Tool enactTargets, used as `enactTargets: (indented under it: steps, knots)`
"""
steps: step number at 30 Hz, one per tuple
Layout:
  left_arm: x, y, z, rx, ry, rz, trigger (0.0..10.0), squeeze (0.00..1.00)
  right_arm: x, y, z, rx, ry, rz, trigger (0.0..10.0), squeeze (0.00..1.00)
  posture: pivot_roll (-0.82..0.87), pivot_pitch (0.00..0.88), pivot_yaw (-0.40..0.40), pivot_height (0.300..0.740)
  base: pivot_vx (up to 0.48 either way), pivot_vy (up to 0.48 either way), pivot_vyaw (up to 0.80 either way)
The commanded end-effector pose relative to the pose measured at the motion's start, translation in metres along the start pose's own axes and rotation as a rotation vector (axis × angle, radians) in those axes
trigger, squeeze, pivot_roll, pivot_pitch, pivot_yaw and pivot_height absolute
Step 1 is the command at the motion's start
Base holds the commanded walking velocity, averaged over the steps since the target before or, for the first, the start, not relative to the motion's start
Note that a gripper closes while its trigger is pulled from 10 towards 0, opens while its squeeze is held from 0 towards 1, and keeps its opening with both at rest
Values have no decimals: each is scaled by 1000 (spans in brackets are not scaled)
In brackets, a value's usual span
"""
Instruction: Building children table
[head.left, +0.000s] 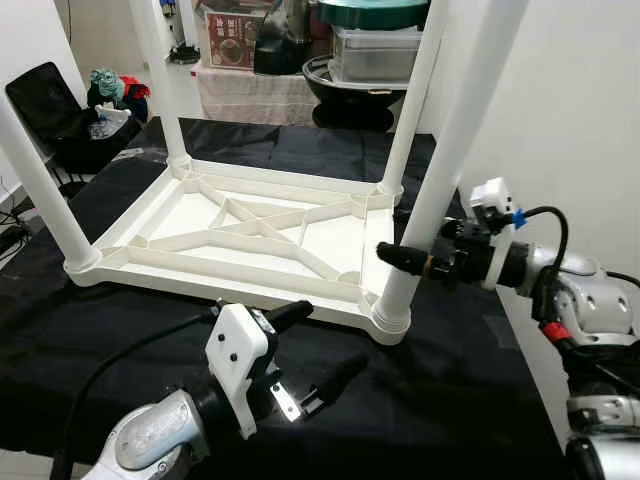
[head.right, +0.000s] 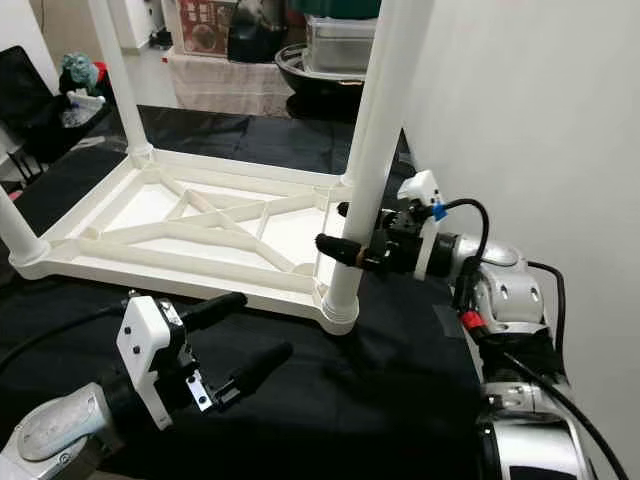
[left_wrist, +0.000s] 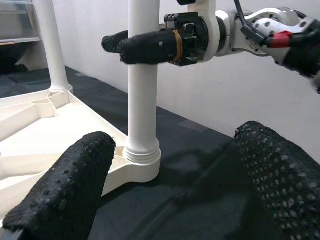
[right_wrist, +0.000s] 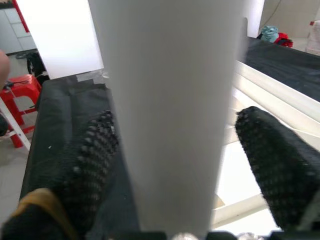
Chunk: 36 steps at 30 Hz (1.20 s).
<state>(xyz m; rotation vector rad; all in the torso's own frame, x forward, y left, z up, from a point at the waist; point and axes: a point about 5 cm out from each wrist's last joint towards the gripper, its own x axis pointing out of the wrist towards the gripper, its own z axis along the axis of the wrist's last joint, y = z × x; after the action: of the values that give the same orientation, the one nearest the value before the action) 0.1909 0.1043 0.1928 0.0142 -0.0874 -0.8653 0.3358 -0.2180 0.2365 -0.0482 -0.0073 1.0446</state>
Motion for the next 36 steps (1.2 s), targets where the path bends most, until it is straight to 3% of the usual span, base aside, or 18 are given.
enactTargets:
  steps: [1,5,12,14,16,17,19,21,23,24,31,32,33,36]
  knots:
    - [-4,0,-2,-2,24,6,10000,0,-9,-3,1,11,-25,21,0,0,55,111,-76,740,0,0,0]
    - [-6,-1,-4,-10,34,10,10000,0,-14,-3,-2,26,-27,39,0,0,50,114,-75,740,0,0,0]
    - [-3,-1,-4,-14,28,3,10000,0,-10,3,-5,22,-45,54,0,0,32,107,-76,740,0,0,0]
    - [-1,1,-4,-13,24,1,10000,0,-11,0,-12,13,-16,-97,0,0,9,94,-82,740,0,0,0]
    - [-1,1,-4,-13,24,1,10000,0,-11,0,-12,13,-16,-97,0,0,9,94,-82,740,0,0,0]
    - [0,2,-5,-12,22,1,10000,0,-9,0,-18,5,32,-190,0,0,2,88,-89,740,0,0,0]
    - [1,3,-5,-12,19,1,10000,0,8,10,-45,36,160,-606,0,0,-7,77,-94,740,0,0,0]
    - [1,3,-5,-12,19,1,10000,0,8,10,-45,36,160,-606,0,0,-7,77,-94,740,0,0,0]
    - [4,4,-6,-8,11,-4,10000,0,25,65,-77,77,310,-813,0,0,-2,63,-96,740,0,0,0]
    - [6,5,-6,-7,7,-5,10000,0,30,80,-81,88,331,-829,0,0,-6,61,-96,740,0,0,0]
    - [8,5,-6,-2,4,-16,10000,0,45,85,-69,45,302,-809,0,0,-11,38,-102,740,0,0,0]
    - [8,6,-6,2,4,-14,10000,0,48,84,-66,48,297,-801,9137,0,-10,36,-106,740,0,0,0]
    - [9,7,-6,4,1,-9,10000,0,53,79,-62,76,266,-787,10000,0,-7,30,-108,740,0,0,0]
    - [10,7,-6,5,-2,-7,10000,0,59,67,-52,93,192,-738,10000,0,-7,29,-108,740,0,0,0]
